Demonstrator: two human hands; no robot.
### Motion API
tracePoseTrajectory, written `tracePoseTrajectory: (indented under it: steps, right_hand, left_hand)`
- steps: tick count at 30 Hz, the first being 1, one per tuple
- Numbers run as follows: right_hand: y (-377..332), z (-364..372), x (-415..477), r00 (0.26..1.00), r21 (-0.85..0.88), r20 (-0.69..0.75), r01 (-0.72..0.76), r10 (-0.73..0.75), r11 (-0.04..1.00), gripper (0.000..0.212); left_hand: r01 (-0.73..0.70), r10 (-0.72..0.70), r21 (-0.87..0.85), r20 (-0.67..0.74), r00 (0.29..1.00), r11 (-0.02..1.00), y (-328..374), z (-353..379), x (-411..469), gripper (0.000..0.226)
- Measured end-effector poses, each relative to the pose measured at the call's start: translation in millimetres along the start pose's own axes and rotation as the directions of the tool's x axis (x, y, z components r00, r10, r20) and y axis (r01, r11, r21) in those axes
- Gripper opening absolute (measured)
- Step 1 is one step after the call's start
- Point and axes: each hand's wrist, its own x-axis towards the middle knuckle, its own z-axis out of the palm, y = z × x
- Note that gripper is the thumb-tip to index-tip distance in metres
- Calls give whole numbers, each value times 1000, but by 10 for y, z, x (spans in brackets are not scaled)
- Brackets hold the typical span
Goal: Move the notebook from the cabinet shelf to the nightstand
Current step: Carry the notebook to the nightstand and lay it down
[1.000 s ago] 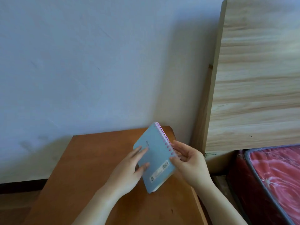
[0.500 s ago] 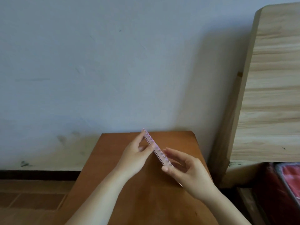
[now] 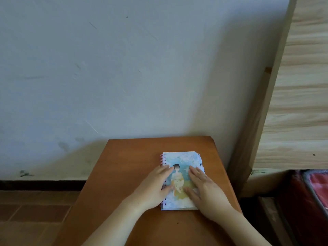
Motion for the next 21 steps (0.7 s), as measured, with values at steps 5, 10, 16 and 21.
tracePoseTrajectory:
  steps: [5,10,16,21]
  right_hand:
    - [54,15,-22,999,-39,-34,-4,2,999,61]
    - [193,-44,2,994,-33,-105,-38,34,999,60]
    - [360,-287,-21,991,19,-133,-13,16,1000,61]
    - [409,-302,-195,998,51,-6,66,-66,997,69]
  left_hand:
    - [-21,18,124,31,999,992,43,135,-22,59]
    - [-32,31,241,5,999,970,164,265,106,59]
    - [-50,38,211,62,997,976,273,170,182,62]
    - [-99,65,249,144,987,963,213,116,-39,71]
